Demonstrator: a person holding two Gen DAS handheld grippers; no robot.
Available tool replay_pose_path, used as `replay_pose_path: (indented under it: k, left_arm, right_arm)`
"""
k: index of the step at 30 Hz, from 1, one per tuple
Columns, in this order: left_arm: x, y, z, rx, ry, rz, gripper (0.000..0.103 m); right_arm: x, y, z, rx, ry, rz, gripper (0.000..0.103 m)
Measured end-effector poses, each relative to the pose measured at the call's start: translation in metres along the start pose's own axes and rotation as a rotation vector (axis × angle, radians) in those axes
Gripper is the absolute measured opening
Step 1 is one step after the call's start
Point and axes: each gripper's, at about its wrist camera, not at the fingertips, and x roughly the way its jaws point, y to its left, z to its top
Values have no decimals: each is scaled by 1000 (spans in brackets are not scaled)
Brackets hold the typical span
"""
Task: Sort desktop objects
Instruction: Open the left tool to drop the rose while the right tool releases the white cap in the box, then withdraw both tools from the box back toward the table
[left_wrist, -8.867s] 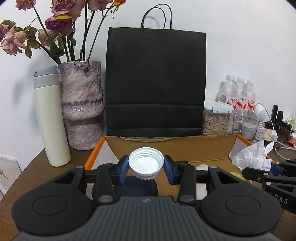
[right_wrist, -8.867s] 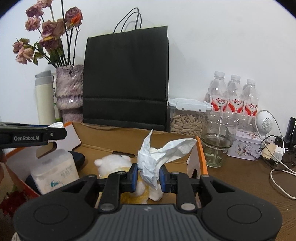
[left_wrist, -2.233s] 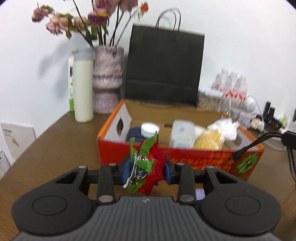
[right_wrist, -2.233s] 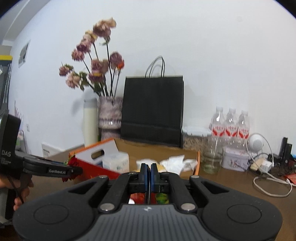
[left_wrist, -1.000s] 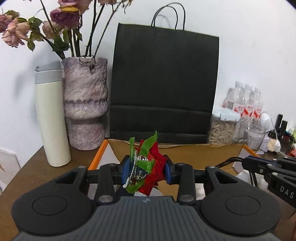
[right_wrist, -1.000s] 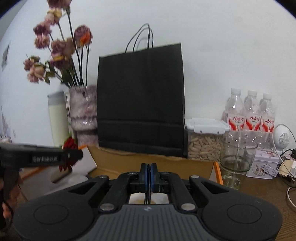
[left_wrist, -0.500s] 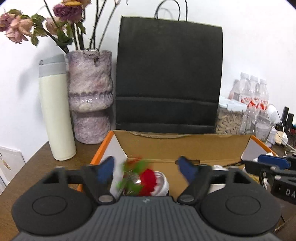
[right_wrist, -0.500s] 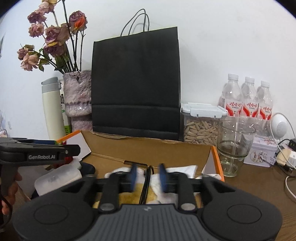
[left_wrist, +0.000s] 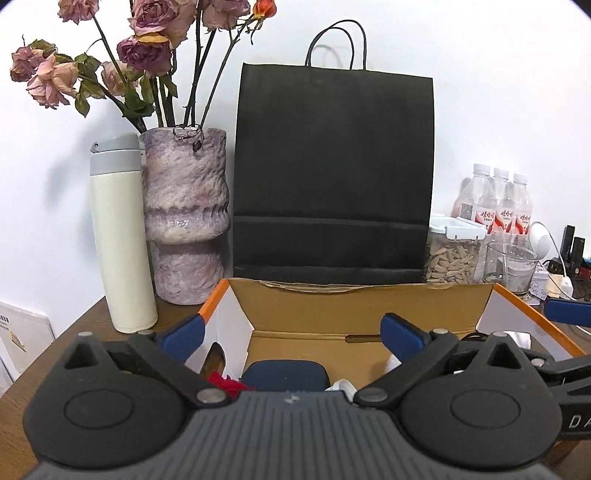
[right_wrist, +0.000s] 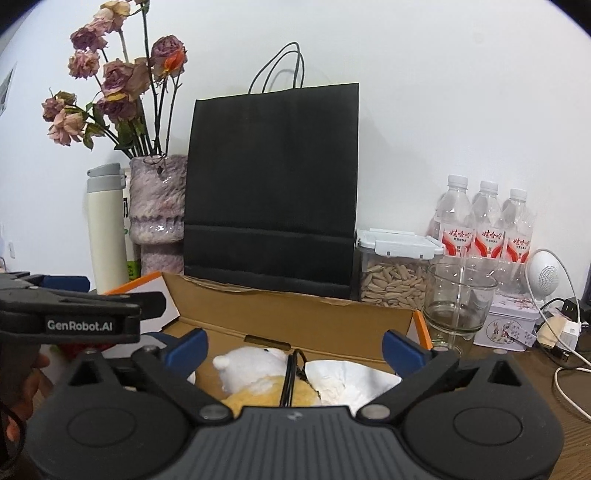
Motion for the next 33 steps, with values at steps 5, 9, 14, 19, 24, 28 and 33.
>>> replay_pose_path:
  k: [5,9,14,19,24,28,33]
  left_arm:
    - [-3,-1,-2,-4,8,-20,103]
    - [-5,-3,-2,14,21,-3,103]
    - [-14,-1,-2,-2,27,27,103]
    - [-26,3,-6,4,24,47,103]
    - [-44,9,-11,-6,5,64,103]
    - [-59,13,-17,-16,5,62,103]
    - [-75,16,-27,-20,19,69,103]
  right_arm:
    - [-2,3,-1,-4,5,-4,103]
    - [-3,4,-1,-9,7,-9,103]
    - [-8,4,-2,-2,1,-13,103]
    - [-20,4,-2,11,-30,-27,103]
    - [-37,3,-7,8,-34,-36,103]
    - [-52,3,-15,5,-25,-43,103]
    - [-71,6,-26,-15,-10,-46,103]
